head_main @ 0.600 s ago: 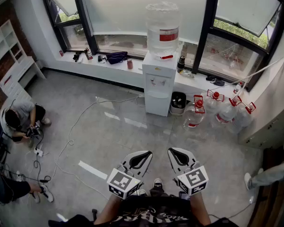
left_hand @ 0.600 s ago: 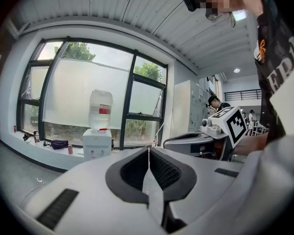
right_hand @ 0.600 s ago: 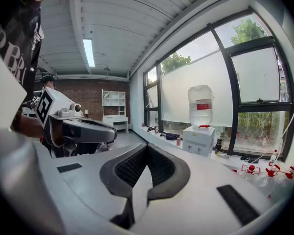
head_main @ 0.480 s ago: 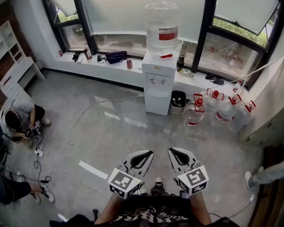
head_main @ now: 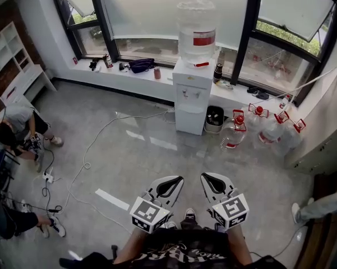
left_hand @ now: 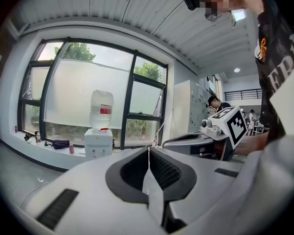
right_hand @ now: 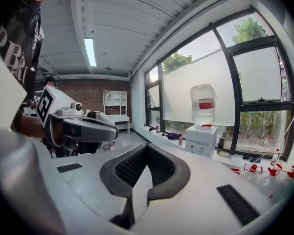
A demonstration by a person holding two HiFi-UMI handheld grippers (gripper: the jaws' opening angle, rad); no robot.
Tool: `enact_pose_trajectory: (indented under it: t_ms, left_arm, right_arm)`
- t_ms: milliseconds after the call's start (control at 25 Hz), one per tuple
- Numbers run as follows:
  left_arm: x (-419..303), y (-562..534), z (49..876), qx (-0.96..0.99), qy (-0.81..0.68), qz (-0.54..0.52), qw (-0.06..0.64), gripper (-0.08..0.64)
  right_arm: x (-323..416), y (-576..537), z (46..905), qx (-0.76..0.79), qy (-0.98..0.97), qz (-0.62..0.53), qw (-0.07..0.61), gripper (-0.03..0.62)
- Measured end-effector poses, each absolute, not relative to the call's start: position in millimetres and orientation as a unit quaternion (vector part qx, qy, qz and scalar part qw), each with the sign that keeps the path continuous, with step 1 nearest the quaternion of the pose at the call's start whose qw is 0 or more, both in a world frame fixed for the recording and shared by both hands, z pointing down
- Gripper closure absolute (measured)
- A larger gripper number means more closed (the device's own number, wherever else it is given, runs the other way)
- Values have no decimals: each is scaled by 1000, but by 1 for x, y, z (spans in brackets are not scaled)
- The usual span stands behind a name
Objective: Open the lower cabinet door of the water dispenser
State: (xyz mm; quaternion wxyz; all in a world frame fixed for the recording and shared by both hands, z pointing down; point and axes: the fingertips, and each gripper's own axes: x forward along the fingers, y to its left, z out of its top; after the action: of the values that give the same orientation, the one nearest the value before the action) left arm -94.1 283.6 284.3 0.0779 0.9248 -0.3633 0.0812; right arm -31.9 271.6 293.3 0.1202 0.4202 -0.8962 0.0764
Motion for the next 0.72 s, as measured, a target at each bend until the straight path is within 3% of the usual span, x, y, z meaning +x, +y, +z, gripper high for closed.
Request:
enact_pose_trajectory:
  t_ms: [720]
  left_arm:
    - [-74,245,293,912,-393,94,75,540]
  right_arm:
    - [11,224,307,420,-897,99,100,578]
